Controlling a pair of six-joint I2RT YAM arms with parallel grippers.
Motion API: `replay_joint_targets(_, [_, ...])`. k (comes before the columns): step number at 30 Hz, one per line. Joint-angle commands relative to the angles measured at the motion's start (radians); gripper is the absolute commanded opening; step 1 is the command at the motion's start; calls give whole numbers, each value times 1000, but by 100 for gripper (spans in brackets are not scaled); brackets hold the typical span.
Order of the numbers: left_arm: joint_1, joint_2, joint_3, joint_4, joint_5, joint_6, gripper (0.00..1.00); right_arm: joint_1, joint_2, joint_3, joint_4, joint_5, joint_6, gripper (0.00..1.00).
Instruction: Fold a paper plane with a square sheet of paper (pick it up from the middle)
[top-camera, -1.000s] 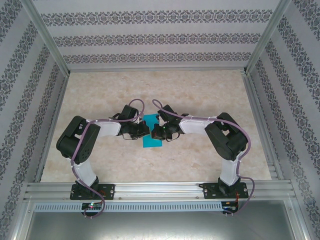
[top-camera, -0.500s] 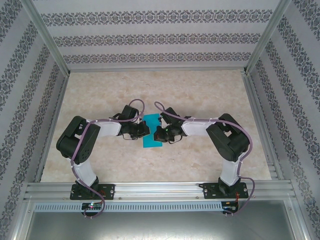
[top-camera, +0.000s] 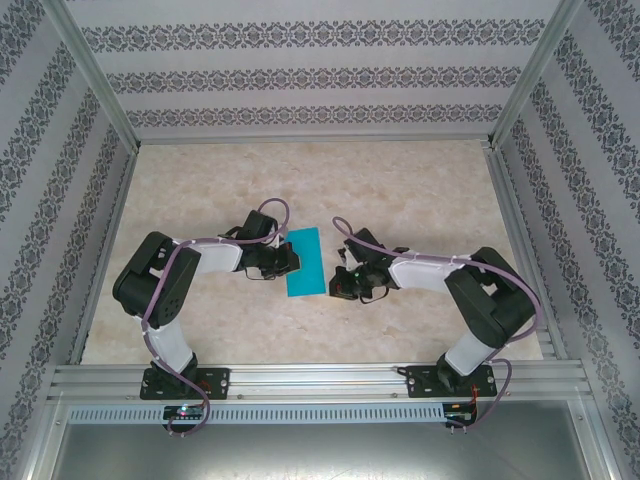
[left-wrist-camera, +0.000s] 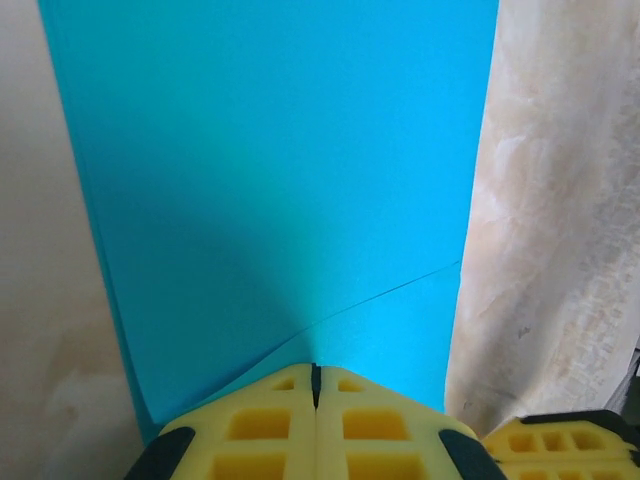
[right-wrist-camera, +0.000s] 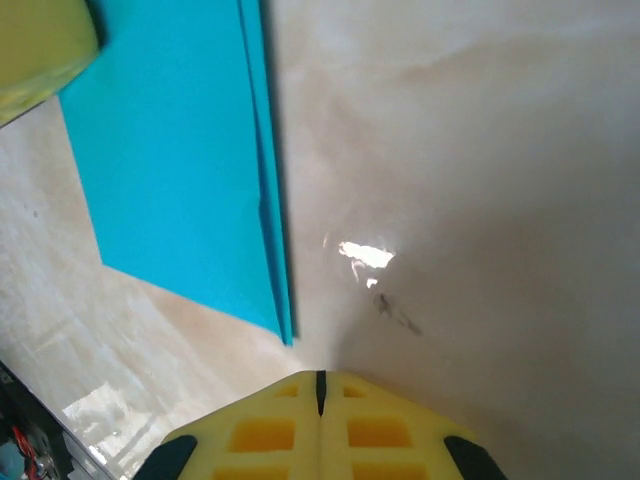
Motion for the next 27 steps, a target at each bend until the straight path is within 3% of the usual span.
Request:
replay_joint_targets(1, [8, -42, 44, -31, -27, -7, 11, -25, -56, 36, -2, 53, 3, 10])
replay_joint_targets(2, [7, -56, 55, -33, -27, -13, 15, -32, -56, 44, 15, 61, 8, 13])
replay_joint_targets(6, [14, -128, 62, -61, -90, -41, 45, -67, -16, 72, 95, 82, 15, 32])
replay_joint_targets(9, [38, -178, 29, -74, -142, -59, 67, -94, 31, 97, 168, 56, 7, 37])
replay_joint_targets(13, [76, -235, -23, -84, -185, -51, 88, -113, 101, 148, 196, -1, -43, 40])
replay_joint_targets(17, [93, -262, -45, -82, -163, -23, 99, -112, 161, 194, 216, -77, -86, 41])
replay_joint_targets(27, [96, -241, -51, -44, -44, -36, 100, -110, 259, 221, 278, -205, -151, 40])
